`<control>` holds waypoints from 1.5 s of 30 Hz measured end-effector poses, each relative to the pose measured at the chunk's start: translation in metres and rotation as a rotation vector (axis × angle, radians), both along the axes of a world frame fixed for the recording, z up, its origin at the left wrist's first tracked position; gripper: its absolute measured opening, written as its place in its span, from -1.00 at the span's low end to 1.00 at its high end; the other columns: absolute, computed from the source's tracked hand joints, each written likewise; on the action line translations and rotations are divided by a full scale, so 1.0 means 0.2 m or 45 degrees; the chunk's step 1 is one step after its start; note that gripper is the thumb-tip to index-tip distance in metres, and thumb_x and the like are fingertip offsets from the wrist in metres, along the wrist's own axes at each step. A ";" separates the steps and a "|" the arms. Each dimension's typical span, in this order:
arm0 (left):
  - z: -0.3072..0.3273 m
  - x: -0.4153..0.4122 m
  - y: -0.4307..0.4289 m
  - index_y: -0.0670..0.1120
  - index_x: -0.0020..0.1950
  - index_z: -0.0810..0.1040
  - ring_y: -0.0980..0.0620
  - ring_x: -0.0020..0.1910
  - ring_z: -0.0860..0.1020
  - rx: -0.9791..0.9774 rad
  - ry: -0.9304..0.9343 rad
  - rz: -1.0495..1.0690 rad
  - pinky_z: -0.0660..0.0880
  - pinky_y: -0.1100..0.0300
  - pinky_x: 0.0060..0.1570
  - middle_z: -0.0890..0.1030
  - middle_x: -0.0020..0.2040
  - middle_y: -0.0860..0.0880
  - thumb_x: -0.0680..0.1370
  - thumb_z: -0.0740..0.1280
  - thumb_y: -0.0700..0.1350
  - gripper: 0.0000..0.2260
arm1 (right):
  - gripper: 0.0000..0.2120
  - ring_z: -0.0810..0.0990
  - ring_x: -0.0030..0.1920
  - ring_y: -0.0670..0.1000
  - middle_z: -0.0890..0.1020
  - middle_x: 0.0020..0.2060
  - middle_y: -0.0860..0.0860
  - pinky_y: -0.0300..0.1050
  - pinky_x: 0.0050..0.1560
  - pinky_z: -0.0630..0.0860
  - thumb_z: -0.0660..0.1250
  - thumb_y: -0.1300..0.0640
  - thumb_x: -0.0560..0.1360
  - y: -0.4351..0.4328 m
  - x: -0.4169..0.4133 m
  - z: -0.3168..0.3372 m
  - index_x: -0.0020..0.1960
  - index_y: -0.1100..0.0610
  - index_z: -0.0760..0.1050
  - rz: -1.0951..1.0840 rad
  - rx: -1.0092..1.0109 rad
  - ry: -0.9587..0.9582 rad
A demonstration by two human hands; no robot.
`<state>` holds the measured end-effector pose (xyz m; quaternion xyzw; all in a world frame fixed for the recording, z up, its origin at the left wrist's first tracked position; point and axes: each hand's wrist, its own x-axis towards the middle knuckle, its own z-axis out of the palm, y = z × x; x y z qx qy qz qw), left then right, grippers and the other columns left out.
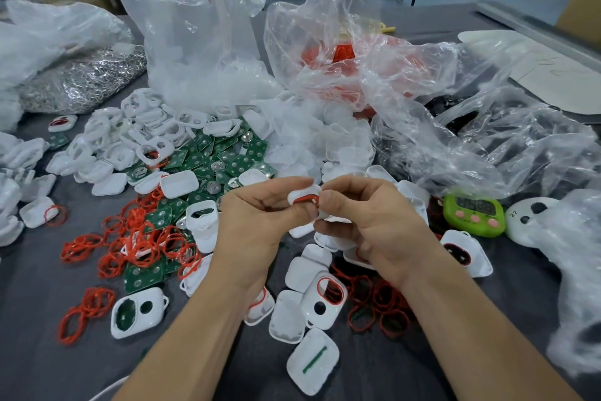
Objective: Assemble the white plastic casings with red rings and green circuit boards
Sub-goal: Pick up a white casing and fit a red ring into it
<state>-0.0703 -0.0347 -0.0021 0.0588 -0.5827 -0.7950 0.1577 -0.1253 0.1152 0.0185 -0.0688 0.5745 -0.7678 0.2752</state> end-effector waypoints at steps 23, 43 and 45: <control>-0.01 -0.01 0.01 -0.01 0.03 0.77 0.09 -0.21 0.69 -0.163 -0.140 0.111 0.64 0.21 -0.10 0.77 -0.09 -0.08 0.50 0.45 -0.38 -0.71 | -0.83 0.73 -0.33 0.06 0.74 -0.27 0.03 -0.22 -0.42 0.60 0.43 0.19 0.59 -0.04 0.03 -0.03 -0.16 0.02 0.69 -0.249 0.431 0.477; -0.03 0.00 0.03 0.06 0.11 0.75 0.09 0.01 0.72 -0.313 -0.111 0.311 0.64 0.23 0.04 0.77 -0.04 0.04 0.50 0.49 -0.10 -0.80 | -0.58 0.68 -0.06 -0.16 0.72 -0.02 -0.18 -0.24 0.01 0.60 0.49 0.04 0.55 -0.06 0.05 -0.07 0.39 -0.08 0.57 -0.198 0.755 0.868; -0.03 -0.01 0.04 0.13 0.15 0.72 0.13 0.09 0.70 -0.364 -0.138 0.305 0.63 0.20 0.11 0.75 0.06 0.10 0.48 0.47 -0.07 -0.74 | -0.69 0.73 -0.05 -0.07 0.75 0.01 -0.06 -0.19 -0.05 0.65 0.44 0.17 0.59 -0.05 0.02 -0.07 0.33 0.00 0.62 -0.103 0.440 0.552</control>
